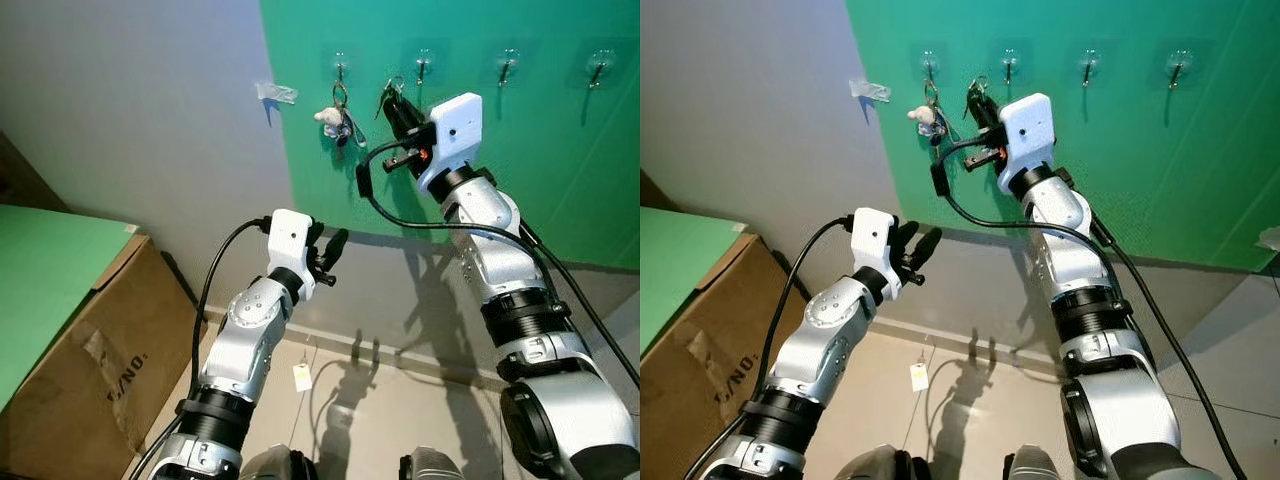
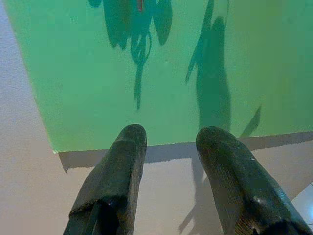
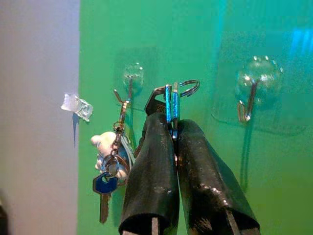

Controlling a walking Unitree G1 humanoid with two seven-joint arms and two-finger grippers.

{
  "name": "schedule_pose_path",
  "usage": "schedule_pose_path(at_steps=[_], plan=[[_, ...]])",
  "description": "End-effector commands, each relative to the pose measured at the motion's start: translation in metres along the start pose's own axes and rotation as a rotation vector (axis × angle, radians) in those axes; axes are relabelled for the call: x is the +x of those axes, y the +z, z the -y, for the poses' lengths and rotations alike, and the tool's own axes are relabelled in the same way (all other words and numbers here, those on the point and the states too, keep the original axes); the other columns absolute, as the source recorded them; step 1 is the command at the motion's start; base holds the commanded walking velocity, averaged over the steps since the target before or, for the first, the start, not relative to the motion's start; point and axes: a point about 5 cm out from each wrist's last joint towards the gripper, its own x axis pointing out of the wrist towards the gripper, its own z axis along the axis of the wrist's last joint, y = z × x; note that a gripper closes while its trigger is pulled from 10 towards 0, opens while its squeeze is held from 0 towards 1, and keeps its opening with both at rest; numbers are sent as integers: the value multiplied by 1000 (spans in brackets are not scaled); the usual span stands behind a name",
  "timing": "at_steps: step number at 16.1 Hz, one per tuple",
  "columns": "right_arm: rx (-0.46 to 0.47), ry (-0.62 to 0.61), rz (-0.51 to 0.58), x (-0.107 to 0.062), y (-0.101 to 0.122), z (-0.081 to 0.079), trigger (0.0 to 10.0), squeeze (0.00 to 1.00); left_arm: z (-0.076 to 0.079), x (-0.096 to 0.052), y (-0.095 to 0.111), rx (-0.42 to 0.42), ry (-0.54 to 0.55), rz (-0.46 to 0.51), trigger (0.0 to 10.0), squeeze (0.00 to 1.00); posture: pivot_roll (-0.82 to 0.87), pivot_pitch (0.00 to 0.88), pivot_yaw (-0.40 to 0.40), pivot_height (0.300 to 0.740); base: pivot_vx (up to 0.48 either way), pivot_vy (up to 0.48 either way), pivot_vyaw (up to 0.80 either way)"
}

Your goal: Hang keys on a hook

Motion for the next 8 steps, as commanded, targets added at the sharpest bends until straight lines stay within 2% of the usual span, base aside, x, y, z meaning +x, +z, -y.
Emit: schedule_pose_path(at_steps=[1, 4, 5, 8], plan=[[30, -1, 19, 6, 7, 1, 0, 0, -3, 1, 6, 24, 8, 20, 10000, 0, -228, 24, 110, 717, 0, 0, 0], [-23, -16, 25, 6, 9, 5, 0, 0, -3, 2, 7, 27, 7, 20, 10000, 0, -230, 23, 110, 717, 0, 0, 0], [-77, -24, 34, 5, 12, 7, 0, 0, -4, 3, 8, 28, 7, 21, 10000, 0, -230, 23, 110, 717, 0, 0, 0], [-67, -40, 29, 6, 12, 10, 0, 0, -4, 3, 8, 30, 6, 21, 10000, 0, -236, 22, 113, 717, 0, 0, 0]])
